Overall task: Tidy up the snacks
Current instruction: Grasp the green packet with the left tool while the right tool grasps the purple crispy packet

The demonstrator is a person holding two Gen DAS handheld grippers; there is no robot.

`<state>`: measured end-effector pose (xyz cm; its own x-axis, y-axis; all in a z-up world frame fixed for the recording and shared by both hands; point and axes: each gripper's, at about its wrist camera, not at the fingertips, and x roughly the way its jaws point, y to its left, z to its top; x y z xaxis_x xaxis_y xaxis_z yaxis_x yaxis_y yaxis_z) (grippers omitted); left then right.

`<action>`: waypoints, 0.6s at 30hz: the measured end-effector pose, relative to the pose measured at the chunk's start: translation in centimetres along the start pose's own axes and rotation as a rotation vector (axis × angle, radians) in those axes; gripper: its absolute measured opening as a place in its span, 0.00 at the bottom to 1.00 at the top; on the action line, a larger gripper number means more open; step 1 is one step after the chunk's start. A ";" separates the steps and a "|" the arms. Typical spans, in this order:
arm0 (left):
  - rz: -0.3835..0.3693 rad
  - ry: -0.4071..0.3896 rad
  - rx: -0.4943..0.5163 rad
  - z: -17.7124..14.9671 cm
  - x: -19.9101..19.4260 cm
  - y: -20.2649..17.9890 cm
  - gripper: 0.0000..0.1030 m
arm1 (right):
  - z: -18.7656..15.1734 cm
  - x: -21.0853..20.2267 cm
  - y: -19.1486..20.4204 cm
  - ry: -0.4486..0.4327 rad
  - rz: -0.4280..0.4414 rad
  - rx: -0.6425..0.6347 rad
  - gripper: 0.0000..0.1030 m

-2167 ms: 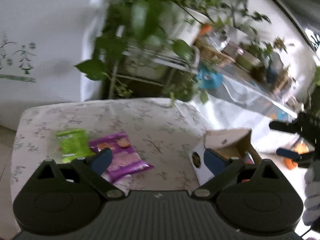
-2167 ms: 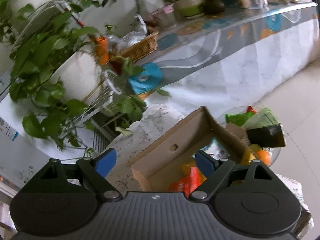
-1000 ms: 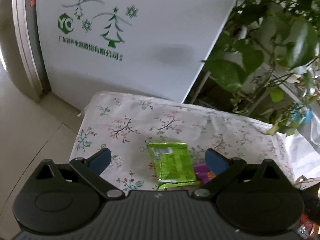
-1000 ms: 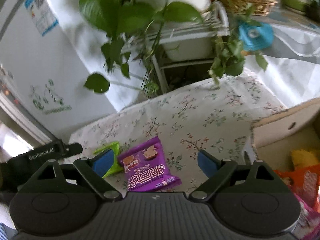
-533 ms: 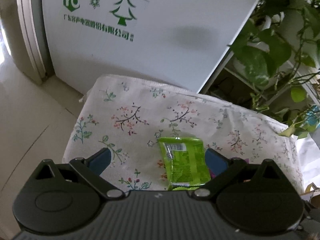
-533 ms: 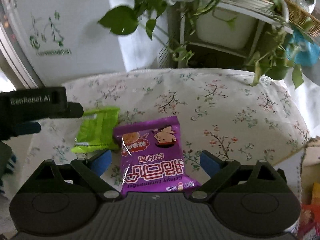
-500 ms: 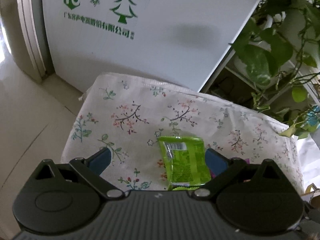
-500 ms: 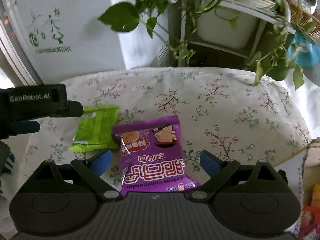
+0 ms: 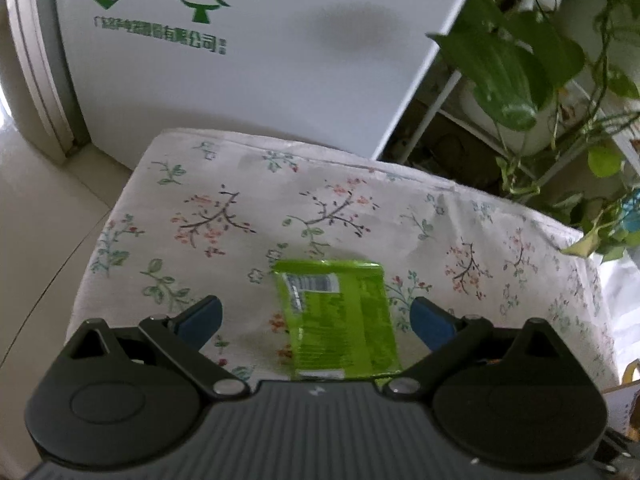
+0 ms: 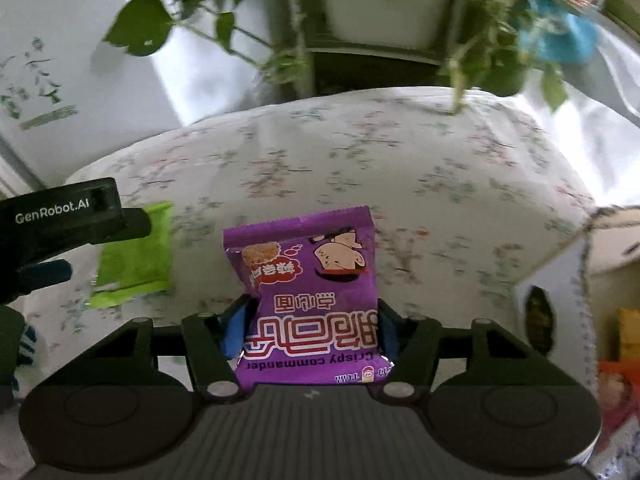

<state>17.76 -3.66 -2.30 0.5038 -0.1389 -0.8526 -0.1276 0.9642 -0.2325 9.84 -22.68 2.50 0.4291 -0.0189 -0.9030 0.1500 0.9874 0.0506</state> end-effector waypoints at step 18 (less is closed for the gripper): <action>0.142 -0.060 0.182 -2.0 1.1 -2.7 0.77 | -0.5 -0.2 -1.1 0.012 0.006 0.015 0.67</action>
<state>16.99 -6.87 -3.55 0.5426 0.0093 -0.8399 -0.0477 0.9987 -0.0197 9.16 -23.66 2.47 0.4198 -0.0114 -0.9076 0.1610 0.9850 0.0621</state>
